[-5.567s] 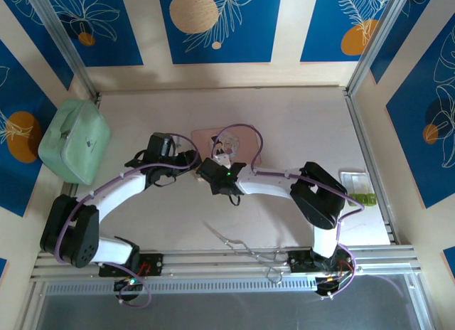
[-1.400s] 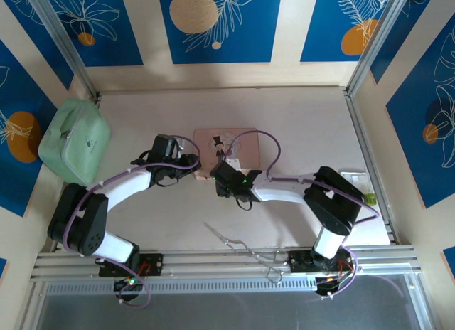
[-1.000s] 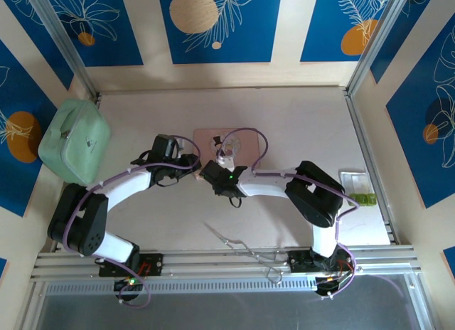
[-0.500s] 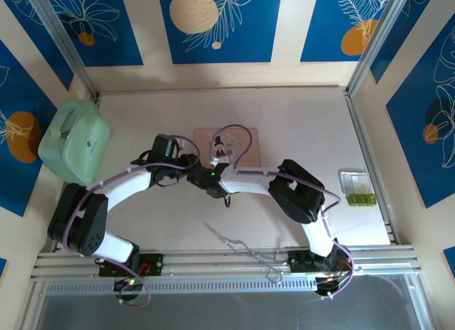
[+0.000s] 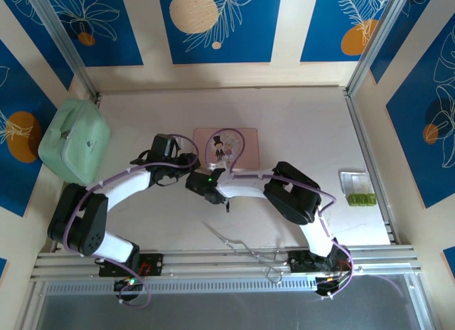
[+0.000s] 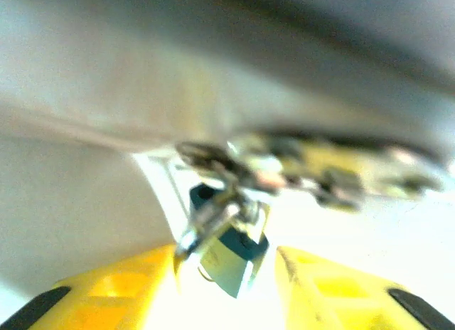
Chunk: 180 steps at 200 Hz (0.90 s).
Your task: Unlock the padlock with the key
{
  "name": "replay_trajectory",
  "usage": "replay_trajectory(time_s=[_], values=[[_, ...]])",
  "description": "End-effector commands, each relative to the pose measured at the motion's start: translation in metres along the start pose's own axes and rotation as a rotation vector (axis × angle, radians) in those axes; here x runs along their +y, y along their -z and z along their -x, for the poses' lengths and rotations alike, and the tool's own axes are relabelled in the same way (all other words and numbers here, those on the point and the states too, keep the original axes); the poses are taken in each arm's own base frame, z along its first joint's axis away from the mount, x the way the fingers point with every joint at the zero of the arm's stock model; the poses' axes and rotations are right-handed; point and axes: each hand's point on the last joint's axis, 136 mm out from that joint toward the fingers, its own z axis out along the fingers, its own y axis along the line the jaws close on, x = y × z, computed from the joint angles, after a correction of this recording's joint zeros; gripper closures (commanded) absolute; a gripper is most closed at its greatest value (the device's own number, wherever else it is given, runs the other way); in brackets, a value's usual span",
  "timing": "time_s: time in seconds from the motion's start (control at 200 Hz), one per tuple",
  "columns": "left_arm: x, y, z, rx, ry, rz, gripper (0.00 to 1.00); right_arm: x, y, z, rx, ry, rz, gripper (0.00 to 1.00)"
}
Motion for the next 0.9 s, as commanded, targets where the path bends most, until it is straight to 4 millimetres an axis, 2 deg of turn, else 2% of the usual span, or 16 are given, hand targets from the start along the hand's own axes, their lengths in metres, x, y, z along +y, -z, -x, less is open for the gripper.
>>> replay_trajectory(time_s=[0.0,0.12,0.25,0.32,0.445,0.51,0.705,0.895], values=[[0.010,-0.002,-0.012,0.036,0.006,0.034,0.58,0.011,0.019,0.015,-0.064,-0.029,0.117,0.56],[0.009,-0.001,-0.012,0.036,0.003,0.033,0.58,0.005,0.031,0.019,-0.108,-0.055,0.164,0.54],[0.007,-0.001,-0.011,0.036,0.000,0.031,0.58,-0.001,0.049,0.027,-0.174,-0.111,0.293,0.50],[0.007,-0.001,-0.010,0.035,0.000,0.030,0.58,-0.011,0.053,0.029,-0.177,-0.180,0.350,0.54],[0.007,-0.002,-0.009,0.034,0.001,0.031,0.58,-0.033,0.038,0.023,-0.111,-0.343,0.430,0.78],[0.006,-0.002,-0.009,0.034,0.000,0.028,0.58,-0.041,0.026,0.018,-0.066,-0.401,0.457,0.84],[0.008,-0.004,-0.010,0.038,0.005,0.030,0.60,-0.039,0.004,0.012,-0.003,-0.436,0.492,0.88],[0.007,-0.005,-0.010,0.044,0.006,0.027,0.62,-0.030,-0.003,0.014,0.004,-0.405,0.505,0.89]])
